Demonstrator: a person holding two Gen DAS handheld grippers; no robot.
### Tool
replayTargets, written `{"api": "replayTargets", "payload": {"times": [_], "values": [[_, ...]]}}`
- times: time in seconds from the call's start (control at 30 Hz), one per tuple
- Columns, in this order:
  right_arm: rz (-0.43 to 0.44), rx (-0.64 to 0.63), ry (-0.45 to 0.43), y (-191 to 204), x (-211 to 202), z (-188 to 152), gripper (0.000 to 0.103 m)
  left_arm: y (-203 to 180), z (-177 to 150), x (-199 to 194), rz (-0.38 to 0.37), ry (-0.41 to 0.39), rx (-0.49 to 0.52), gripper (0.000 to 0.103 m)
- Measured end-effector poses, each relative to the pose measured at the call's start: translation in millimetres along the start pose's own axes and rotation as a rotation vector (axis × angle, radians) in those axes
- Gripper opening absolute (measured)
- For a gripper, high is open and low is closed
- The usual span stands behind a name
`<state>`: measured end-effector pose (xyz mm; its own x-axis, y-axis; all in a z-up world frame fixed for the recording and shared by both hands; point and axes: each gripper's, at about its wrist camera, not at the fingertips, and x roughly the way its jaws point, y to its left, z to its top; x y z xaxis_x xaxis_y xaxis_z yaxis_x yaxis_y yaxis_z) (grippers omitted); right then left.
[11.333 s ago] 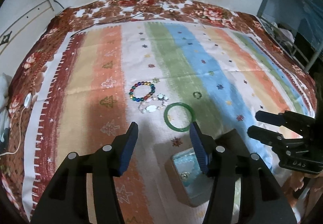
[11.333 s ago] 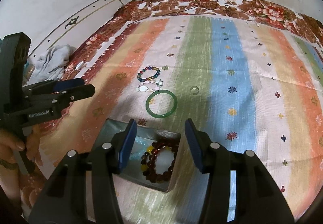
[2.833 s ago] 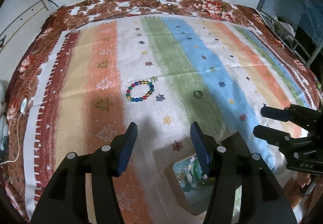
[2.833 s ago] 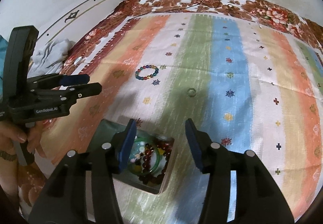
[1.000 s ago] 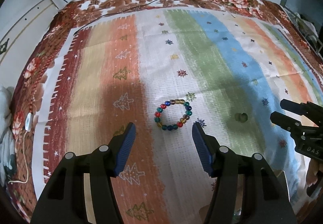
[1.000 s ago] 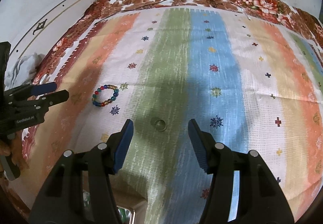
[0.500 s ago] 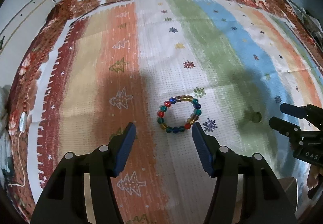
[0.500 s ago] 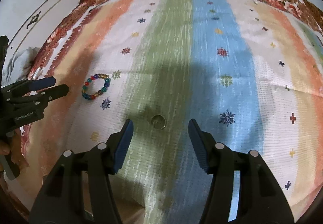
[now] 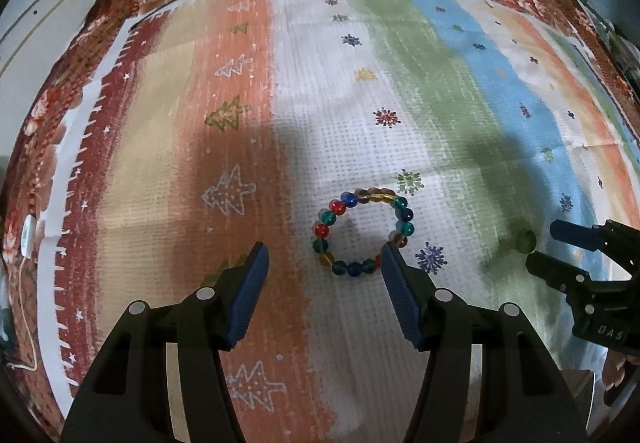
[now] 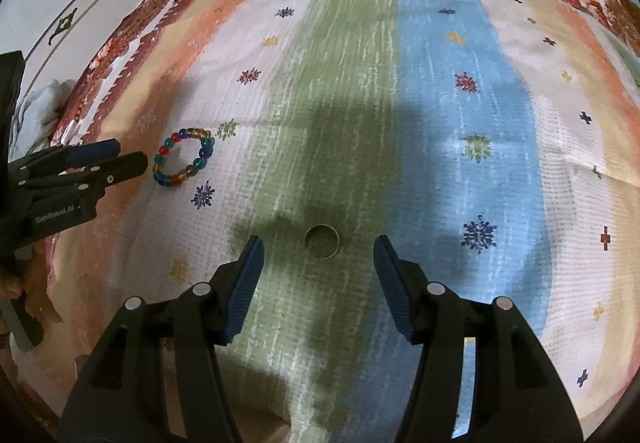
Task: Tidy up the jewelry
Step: 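Move the left tool toward the multicolour bracelet while the right tool approaches the metal ring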
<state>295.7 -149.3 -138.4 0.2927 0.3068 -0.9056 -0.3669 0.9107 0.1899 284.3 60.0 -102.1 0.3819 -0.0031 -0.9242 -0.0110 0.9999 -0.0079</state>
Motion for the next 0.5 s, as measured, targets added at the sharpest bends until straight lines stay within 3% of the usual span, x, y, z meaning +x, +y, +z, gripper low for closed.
{"api": "replayTargets", "payload": {"times": [0.5], "values": [[0.001, -0.016, 0.041, 2, 19, 6, 0.058, 5, 9, 31, 0.009, 0.043, -0.008, 0.058]]}}
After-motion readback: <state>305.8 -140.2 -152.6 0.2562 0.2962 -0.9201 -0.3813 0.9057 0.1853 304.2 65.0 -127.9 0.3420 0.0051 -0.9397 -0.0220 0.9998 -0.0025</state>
